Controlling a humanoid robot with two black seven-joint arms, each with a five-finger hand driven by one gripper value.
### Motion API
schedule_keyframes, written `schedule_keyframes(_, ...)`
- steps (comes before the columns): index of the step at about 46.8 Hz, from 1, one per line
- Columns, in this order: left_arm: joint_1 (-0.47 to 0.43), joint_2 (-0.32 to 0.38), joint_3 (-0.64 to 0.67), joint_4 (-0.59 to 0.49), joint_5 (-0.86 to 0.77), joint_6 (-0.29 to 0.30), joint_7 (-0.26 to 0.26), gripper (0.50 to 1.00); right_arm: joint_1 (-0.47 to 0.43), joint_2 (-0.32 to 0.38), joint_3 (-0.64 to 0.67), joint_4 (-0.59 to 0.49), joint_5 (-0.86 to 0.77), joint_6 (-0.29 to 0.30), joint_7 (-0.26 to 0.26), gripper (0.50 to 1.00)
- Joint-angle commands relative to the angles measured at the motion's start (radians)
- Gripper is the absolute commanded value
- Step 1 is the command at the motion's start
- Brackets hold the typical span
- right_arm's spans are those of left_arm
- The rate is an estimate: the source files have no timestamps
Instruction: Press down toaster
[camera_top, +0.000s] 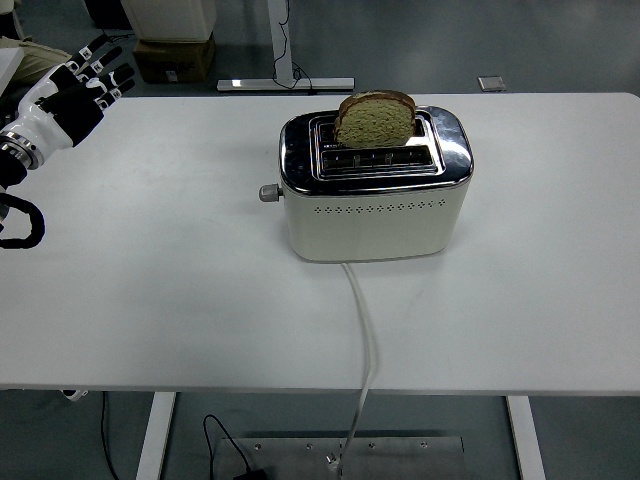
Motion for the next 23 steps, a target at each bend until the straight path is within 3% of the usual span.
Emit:
schedule_keyframes(1, 0.003, 0.0, 0.0, -0.001, -0.002, 0.0, -0.001, 1.0, -0.003, 0.0, 0.0, 0.0, 0.0, 0.0, 0.0, 0.998)
schedule_keyframes(23, 0.006, 0.0, 0.0, -0.001, -0.002, -0.003, 0.0, 1.0, -0.004, 0.0, 0.0, 0.0, 0.0, 0.0, -0.002, 0.998)
